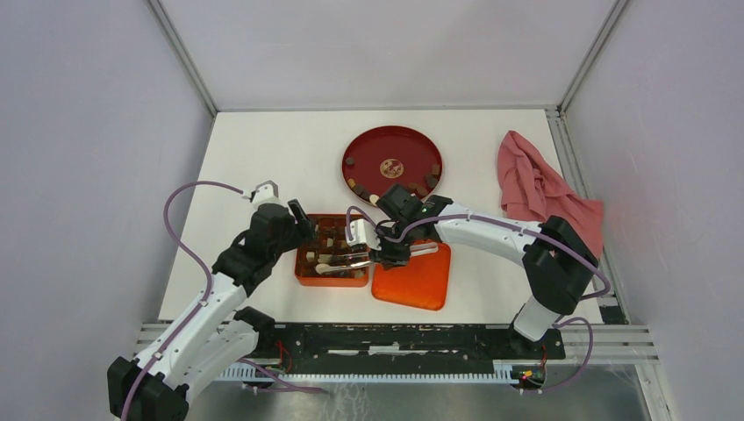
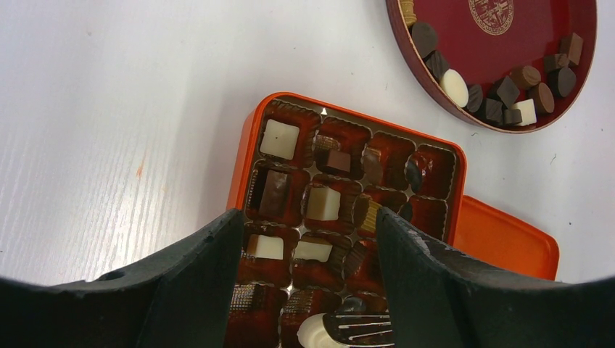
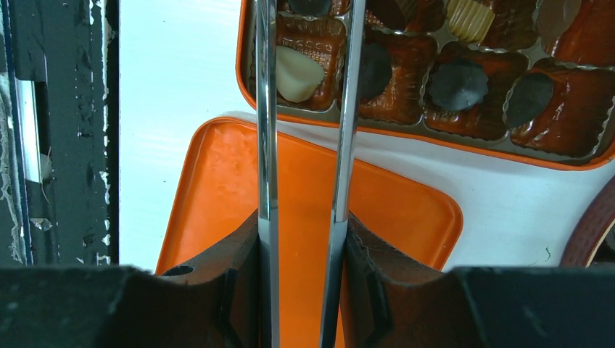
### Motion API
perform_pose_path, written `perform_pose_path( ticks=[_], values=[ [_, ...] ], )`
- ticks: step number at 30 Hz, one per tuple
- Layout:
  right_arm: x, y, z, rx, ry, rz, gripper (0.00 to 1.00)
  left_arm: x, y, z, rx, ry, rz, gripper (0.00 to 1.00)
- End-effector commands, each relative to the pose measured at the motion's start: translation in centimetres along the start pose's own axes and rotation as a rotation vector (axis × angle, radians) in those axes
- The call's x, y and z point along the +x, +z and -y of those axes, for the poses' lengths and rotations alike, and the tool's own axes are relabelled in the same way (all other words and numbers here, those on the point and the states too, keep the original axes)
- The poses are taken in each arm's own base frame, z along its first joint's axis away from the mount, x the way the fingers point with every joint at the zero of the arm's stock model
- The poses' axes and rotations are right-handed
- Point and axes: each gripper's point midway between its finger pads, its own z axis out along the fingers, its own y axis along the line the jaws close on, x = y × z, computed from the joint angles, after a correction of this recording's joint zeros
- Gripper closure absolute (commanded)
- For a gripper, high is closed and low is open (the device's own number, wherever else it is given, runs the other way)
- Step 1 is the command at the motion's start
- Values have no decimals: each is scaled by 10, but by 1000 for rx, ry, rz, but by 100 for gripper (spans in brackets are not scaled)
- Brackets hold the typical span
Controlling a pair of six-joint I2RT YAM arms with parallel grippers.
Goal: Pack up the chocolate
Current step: Place the fake chocolate in the packing box.
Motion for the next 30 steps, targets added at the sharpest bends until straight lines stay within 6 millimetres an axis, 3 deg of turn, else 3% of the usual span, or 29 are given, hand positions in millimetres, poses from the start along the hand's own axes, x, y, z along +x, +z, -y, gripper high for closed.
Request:
perform_pose_path(
  ticks=[1,12,30],
  values=[
    [-10,0,5,15,-1,28,76,-5,2,4,9,-38,27,27],
    [-10,2,2,-5,7,28,64,-3,3,4,10,-40,23,27],
    [-12,4,4,-12,14,31,55,-1,2,4,16,-40,19,27]
  ],
)
